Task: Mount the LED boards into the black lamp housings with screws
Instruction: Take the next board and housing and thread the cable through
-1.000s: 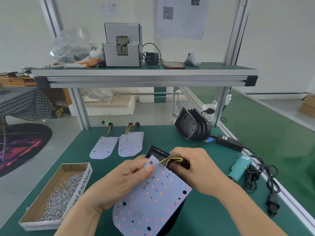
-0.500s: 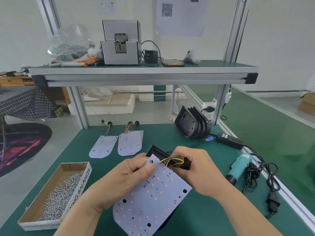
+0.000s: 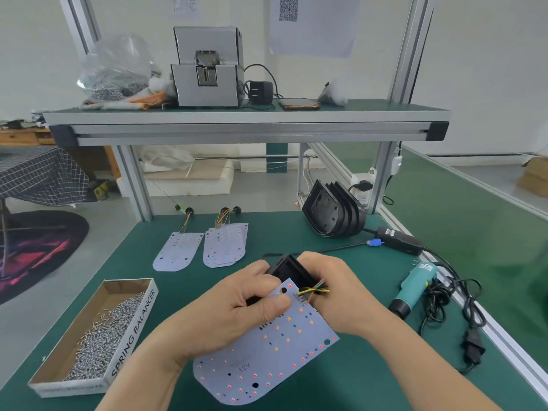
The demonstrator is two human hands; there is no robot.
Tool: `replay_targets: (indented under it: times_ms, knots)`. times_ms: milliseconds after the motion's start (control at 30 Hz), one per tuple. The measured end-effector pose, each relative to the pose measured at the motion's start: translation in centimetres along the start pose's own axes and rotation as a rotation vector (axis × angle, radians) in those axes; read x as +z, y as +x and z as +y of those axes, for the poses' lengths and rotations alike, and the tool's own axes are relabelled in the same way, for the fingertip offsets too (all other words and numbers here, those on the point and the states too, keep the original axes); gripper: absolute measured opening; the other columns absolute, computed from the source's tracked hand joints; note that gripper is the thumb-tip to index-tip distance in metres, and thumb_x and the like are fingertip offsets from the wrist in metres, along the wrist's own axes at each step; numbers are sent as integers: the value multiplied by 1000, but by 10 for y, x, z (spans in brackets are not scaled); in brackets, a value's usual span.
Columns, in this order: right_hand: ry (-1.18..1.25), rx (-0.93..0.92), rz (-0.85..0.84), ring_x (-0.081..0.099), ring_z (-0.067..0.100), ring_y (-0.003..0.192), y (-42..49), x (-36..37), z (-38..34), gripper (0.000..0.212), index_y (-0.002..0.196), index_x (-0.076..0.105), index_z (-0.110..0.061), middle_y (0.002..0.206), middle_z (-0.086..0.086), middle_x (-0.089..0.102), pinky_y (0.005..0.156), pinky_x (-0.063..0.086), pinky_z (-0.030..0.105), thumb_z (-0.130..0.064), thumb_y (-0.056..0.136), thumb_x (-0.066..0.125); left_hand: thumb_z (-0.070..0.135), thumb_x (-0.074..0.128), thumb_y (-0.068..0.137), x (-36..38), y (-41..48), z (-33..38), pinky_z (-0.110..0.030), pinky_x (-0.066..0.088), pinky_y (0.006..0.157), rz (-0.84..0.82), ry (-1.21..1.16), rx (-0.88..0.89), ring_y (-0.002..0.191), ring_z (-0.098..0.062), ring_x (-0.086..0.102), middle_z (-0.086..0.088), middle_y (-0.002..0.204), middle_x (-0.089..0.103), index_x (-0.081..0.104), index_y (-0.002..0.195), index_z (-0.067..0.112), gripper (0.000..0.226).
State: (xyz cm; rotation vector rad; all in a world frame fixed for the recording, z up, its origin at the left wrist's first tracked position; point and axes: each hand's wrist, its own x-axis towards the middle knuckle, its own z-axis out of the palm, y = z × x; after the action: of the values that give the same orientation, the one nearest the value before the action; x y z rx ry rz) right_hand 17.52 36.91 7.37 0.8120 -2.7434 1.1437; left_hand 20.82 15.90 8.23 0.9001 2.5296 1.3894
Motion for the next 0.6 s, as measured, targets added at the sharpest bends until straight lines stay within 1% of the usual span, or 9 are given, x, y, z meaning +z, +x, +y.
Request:
replay_targets:
  times_ms: [133, 200, 267, 333, 400, 467, 500, 533, 600]
  knots:
    - [64, -27, -97, 52, 4, 73, 3, -3, -2, 36, 80, 58, -42, 77, -22, 60, 72, 49, 35, -7, 85, 65, 53, 51, 96, -1, 0, 1, -17, 35, 74, -5, -60, 12, 79, -7, 41, 18, 79, 42, 54, 70, 31, 34]
    - [140, 8, -153, 52, 5, 71, 4, -5, -1, 34, 82, 61, -34, 75, -16, 64, 71, 49, 37, -1, 88, 62, 55, 52, 93, -4, 1, -1, -20, 36, 76, 8, -102, -13, 80, -8, 44, 13, 81, 45, 57, 71, 31, 33]
    - [190, 38, -199, 59, 20, 78, 6, -8, 2, 23, 98, 65, -22, 88, -4, 71, 79, 52, 43, -1, 92, 61, 58, 53, 90, -6, 4, -3, -26, 41, 82, 16, -134, -55, 86, -10, 52, 0, 90, 54, 67, 83, 22, 39]
    - [253, 52, -291, 62, 31, 96, 7, -14, 8, 23, 117, 61, -12, 110, 8, 71, 93, 50, 51, -5, 95, 59, 57, 55, 90, -7, 6, -6, -31, 46, 83, 3, -190, -79, 89, -13, 57, -12, 99, 59, 70, 97, 13, 47]
    - [459, 79, -390, 62, 19, 104, 4, -22, 16, 35, 123, 63, -12, 118, 1, 69, 97, 48, 46, -8, 89, 57, 58, 56, 90, -9, 7, -9, -26, 47, 73, 28, -263, -99, 79, -11, 57, -3, 87, 62, 69, 91, 16, 43]
    - [751, 136, -430, 61, 11, 112, 0, -27, 18, 43, 127, 65, -19, 124, -3, 68, 93, 49, 28, -21, 84, 63, 59, 58, 89, -13, 8, -12, -22, 49, 70, 100, -339, -112, 77, -10, 60, 5, 86, 65, 70, 94, 15, 46]
    - [867, 166, -390, 61, 12, 114, -1, -28, 17, 45, 127, 66, -19, 126, -2, 68, 93, 47, 25, -34, 84, 68, 59, 58, 89, -15, 10, -13, -22, 51, 71, 132, -367, -110, 80, -11, 62, 5, 88, 68, 71, 98, 13, 48]
    - [949, 208, -324, 61, 15, 115, -1, -25, 17, 51, 125, 68, -17, 127, 2, 68, 95, 45, 27, -49, 84, 69, 58, 58, 90, -15, 12, -14, -21, 51, 72, 155, -387, -106, 81, -10, 64, 6, 90, 70, 71, 100, 14, 47]
    - [1030, 293, -197, 58, 25, 113, 2, -18, 14, 64, 122, 70, -9, 126, 14, 67, 95, 41, 38, -61, 91, 49, 55, 57, 94, -14, 16, -11, -17, 51, 67, 166, -424, -94, 76, -6, 66, 11, 84, 71, 74, 94, 22, 37]
